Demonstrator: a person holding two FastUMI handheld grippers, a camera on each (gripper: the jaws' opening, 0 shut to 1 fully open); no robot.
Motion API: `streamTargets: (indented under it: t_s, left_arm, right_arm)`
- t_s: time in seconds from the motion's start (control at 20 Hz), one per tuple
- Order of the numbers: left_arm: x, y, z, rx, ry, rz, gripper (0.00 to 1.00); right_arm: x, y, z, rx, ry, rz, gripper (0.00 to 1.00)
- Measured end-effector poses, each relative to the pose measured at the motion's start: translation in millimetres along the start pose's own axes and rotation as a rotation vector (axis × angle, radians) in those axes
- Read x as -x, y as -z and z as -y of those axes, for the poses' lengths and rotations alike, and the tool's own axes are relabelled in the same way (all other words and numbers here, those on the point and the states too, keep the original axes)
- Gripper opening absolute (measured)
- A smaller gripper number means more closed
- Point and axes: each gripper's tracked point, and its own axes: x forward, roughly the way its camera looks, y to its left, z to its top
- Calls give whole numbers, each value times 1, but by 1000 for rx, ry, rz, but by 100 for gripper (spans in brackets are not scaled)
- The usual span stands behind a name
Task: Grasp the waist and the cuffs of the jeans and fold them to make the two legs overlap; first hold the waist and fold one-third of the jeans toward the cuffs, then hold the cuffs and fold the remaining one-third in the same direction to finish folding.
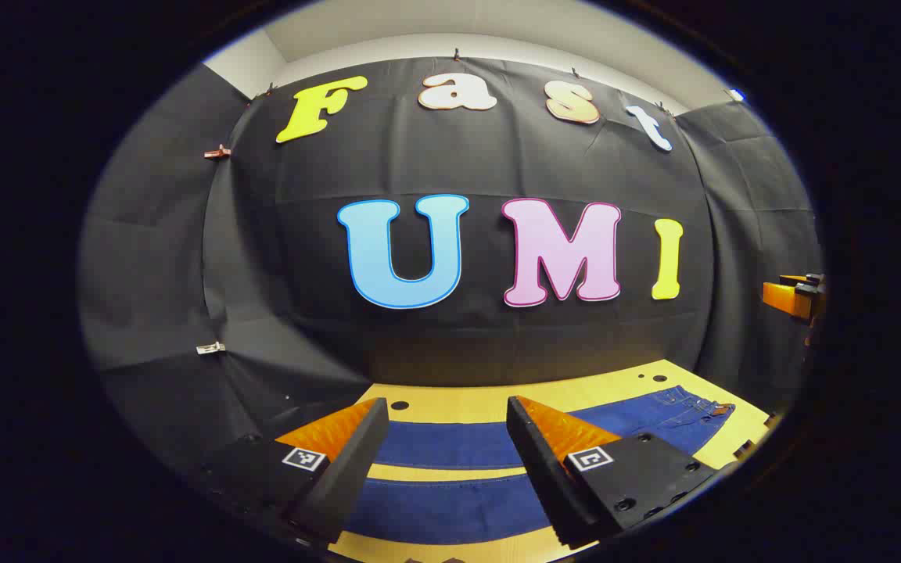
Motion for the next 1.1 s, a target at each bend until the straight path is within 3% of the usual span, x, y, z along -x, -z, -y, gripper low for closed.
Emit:
streamTargets:
  t_s: [0.2,0.65,0.9,1.1]
  left_arm:
    - [-2,7,11,76,5,-24,96]
    - [-6,-1,18,19,28,-4,96]
    - [-14,0,15,11,26,-6,96]
    - [-26,25,1,-28,57,-55,96]
  right_arm:
    - [-6,5,-5,-7,-6,-10,97]
    - [-12,7,-16,-8,-31,-12,94]
    - [-13,8,-19,52,-48,-8,96]
    - [-18,9,-22,100,-61,15,94]
